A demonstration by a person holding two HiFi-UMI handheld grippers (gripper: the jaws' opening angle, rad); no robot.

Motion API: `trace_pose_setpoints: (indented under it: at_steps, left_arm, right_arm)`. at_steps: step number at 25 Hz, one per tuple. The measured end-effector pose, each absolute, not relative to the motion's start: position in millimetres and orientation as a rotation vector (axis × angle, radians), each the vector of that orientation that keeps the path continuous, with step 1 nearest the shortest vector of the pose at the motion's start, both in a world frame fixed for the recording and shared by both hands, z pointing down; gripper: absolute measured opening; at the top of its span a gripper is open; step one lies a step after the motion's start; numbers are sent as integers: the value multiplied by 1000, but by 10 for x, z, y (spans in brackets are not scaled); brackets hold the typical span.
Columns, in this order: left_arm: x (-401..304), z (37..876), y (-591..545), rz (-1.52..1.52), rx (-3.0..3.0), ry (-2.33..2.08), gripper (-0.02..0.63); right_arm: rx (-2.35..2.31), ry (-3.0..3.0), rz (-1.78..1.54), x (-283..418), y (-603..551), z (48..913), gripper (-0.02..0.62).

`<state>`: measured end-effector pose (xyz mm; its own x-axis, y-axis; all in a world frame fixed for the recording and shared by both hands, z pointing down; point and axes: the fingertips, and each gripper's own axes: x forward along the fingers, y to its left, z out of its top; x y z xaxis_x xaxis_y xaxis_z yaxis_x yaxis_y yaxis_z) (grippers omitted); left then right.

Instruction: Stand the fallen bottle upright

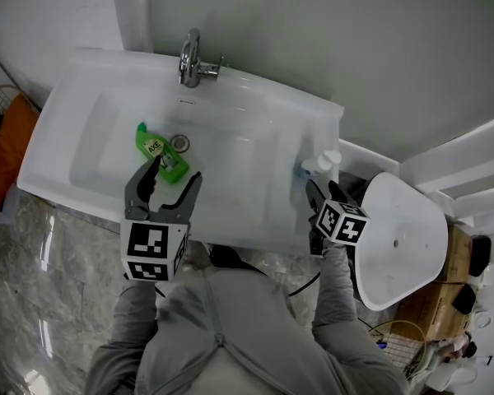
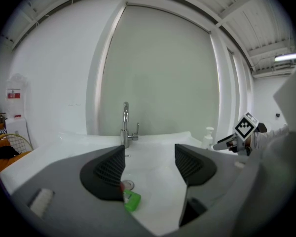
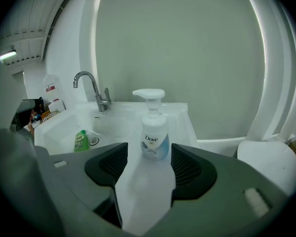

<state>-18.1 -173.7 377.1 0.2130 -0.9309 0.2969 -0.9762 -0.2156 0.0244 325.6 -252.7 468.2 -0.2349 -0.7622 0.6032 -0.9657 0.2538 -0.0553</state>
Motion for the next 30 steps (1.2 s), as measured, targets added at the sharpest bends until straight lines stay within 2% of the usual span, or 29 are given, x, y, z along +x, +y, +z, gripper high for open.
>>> trace_pose_setpoints:
  at_steps: [5, 9, 30]
  left_arm:
    - [-289, 3809, -1720, 310, 2243, -1842, 354]
    - [-403, 3842, -1679, 298, 2206, -1874, 354]
    - [-1948, 3943, -648, 214, 1610, -2298, 354]
  right_arm:
    - [1543, -2071, 638, 3206, -2325, 4710, 256]
    - [1439, -2122, 640, 2840, -2241, 4777, 256]
    - [546, -2304, 411, -315, -2508, 5273, 258]
